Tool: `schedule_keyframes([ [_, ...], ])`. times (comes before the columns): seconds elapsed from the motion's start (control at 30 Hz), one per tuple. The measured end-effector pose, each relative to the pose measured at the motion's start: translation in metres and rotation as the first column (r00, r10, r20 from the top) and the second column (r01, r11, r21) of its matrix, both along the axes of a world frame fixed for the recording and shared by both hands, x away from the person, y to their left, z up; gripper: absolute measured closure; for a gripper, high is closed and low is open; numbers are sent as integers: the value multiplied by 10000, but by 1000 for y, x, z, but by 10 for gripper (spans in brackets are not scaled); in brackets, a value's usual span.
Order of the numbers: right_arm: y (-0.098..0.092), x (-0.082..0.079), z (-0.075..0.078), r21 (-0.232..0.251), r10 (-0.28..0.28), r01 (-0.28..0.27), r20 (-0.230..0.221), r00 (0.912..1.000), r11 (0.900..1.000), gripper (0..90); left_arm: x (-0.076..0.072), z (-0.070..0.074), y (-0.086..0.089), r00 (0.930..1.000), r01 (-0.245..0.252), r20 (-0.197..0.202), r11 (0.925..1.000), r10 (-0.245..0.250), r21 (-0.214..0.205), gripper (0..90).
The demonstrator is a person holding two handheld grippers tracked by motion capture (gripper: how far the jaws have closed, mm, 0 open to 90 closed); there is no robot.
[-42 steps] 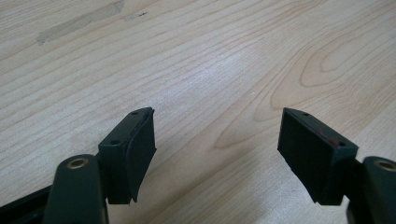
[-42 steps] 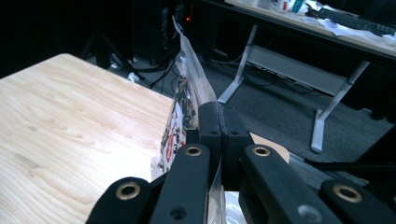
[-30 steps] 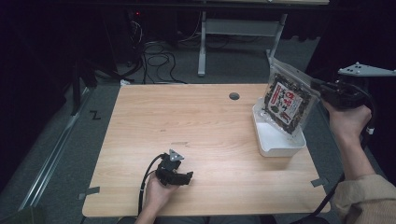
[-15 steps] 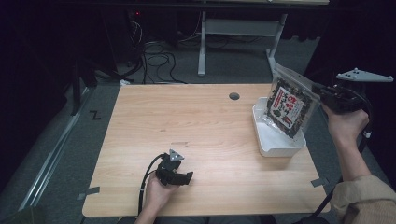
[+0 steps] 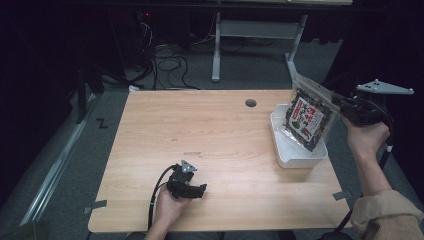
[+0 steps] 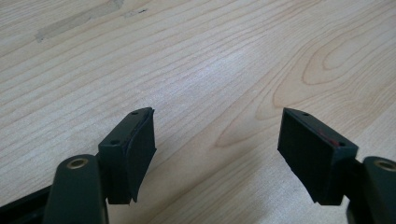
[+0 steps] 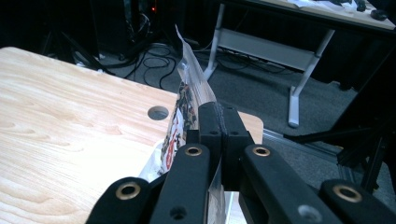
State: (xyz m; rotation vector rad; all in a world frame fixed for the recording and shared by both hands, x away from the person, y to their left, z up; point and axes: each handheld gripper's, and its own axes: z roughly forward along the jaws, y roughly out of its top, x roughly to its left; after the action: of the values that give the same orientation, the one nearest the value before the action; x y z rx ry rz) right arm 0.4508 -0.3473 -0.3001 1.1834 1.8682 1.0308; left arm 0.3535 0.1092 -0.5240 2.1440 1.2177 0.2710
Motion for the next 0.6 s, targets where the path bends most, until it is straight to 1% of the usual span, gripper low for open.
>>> schedule_keyframes([
  [0.03,0,0,-2,-67,10,-10,-2,10000,10000,900,0,0,0,10000,-1,-1,10000,1,0,279],
  [0.23,0,0,-8,-67,-61,61,9,10000,10000,900,0,0,-1,10000,25,1,10000,-25,-7,279],
  [0.37,-1,0,-14,-142,-53,52,-93,9999,9999,900,0,0,-1,10000,9,10,10000,-9,-24,279],
  [0.6,-6,0,-25,-18,-56,56,-262,9996,10000,900,0,0,-1,10000,31,-1,10000,-31,-4,280],
])
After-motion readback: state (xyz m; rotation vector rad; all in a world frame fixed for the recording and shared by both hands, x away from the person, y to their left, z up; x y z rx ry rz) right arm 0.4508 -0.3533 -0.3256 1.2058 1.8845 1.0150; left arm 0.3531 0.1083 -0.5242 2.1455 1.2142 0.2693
